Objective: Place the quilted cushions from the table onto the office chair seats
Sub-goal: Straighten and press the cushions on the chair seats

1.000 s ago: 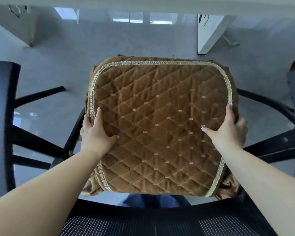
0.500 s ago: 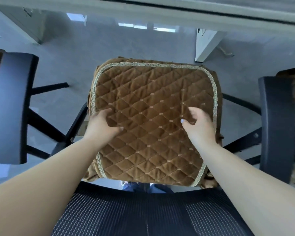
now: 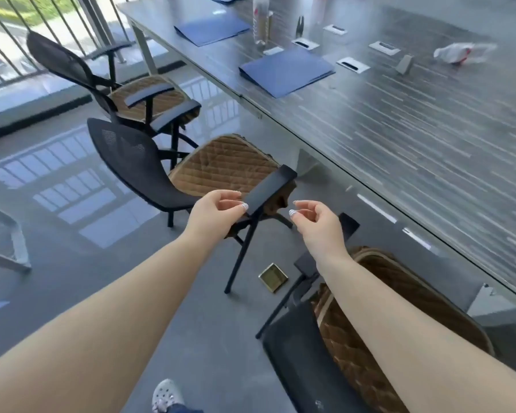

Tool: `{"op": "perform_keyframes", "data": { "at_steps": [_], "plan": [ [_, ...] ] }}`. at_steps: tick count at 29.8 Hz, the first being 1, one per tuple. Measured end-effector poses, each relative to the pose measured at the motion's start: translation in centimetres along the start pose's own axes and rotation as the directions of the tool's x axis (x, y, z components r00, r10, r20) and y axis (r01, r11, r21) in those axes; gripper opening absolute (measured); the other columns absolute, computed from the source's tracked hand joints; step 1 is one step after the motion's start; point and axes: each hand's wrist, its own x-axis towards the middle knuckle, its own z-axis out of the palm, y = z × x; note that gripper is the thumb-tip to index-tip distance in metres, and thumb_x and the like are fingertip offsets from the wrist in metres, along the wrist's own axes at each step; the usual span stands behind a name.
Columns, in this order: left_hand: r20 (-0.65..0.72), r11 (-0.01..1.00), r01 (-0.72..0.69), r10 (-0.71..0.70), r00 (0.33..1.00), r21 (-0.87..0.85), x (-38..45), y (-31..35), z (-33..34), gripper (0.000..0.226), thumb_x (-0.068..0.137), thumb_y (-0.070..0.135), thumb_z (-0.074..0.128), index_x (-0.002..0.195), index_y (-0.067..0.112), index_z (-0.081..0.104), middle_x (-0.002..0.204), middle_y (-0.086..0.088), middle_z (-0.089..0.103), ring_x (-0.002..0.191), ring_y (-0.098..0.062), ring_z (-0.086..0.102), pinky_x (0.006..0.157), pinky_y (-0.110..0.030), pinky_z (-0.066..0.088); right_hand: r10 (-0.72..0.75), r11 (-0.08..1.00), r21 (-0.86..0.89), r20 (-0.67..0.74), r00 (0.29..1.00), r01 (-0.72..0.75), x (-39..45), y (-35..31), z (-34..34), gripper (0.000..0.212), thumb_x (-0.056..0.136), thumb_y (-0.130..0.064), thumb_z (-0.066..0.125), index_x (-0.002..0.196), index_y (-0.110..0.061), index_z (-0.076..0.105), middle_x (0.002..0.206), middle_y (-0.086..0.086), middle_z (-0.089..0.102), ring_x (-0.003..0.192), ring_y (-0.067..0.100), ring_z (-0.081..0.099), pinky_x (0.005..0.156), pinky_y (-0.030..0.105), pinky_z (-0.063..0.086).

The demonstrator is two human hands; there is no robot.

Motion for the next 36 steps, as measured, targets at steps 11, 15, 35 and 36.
{"op": "perform_keyframes", "data": {
  "at_steps": [11,15,35,36],
  "plan": [
    [-0.091,0.992,-0.115,0.110,0.990,-0.049,5.8,-1.0,-29.3,0.025,0.086,0.022,0.068,0.111,0.020,0.063,0.096,0.007,0.070,0.090,-0.007,0.062,0.078,-0.024,0.049,-0.157,0.986,-0.045,0.022,0.987,0.157,-0.7,-13.6,25.5,0.016,0.089,-0.022,0.063,0.105,-0.024,0.063,0.100,-0.004,0.067,0.097,0.012,0.062,0.080,0.023,0.051],
    [-0.081,0.991,-0.123,0.119,0.990,-0.045,7.9,-1.0,-31.7,0.025,0.087,0.022,0.067,0.112,0.021,0.063,0.097,0.008,0.069,0.089,-0.005,0.061,0.077,-0.022,0.048,-0.166,0.984,-0.065,0.007,0.986,0.166,0.4,-15.2,27.9,0.015,0.090,-0.022,0.063,0.104,-0.024,0.064,0.099,-0.005,0.066,0.097,0.011,0.062,0.077,0.020,0.049],
    [0.108,0.994,-0.034,0.023,0.994,0.102,36.7,2.3,-32.9,0.028,0.088,0.025,0.066,0.116,0.024,0.061,0.099,0.013,0.066,0.091,-0.001,0.059,0.073,-0.017,0.046,0.047,0.991,-0.120,-0.153,0.987,-0.066,24.8,-16.1,34.3,0.021,0.090,-0.025,0.063,0.111,-0.024,0.063,0.102,-0.006,0.063,0.094,0.009,0.058,0.067,0.009,0.041],
    [0.118,0.995,-0.024,0.013,0.993,0.095,37.9,2.6,-32.6,0.029,0.088,0.025,0.066,0.116,0.024,0.061,0.099,0.013,0.066,0.091,-0.001,0.059,0.071,-0.016,0.046,0.059,0.989,-0.125,-0.155,0.986,-0.079,25.6,-16.5,34.2,0.022,0.090,-0.025,0.063,0.112,-0.023,0.063,0.103,-0.006,0.063,0.094,0.009,0.058,0.066,0.009,0.041]
  ]
}}
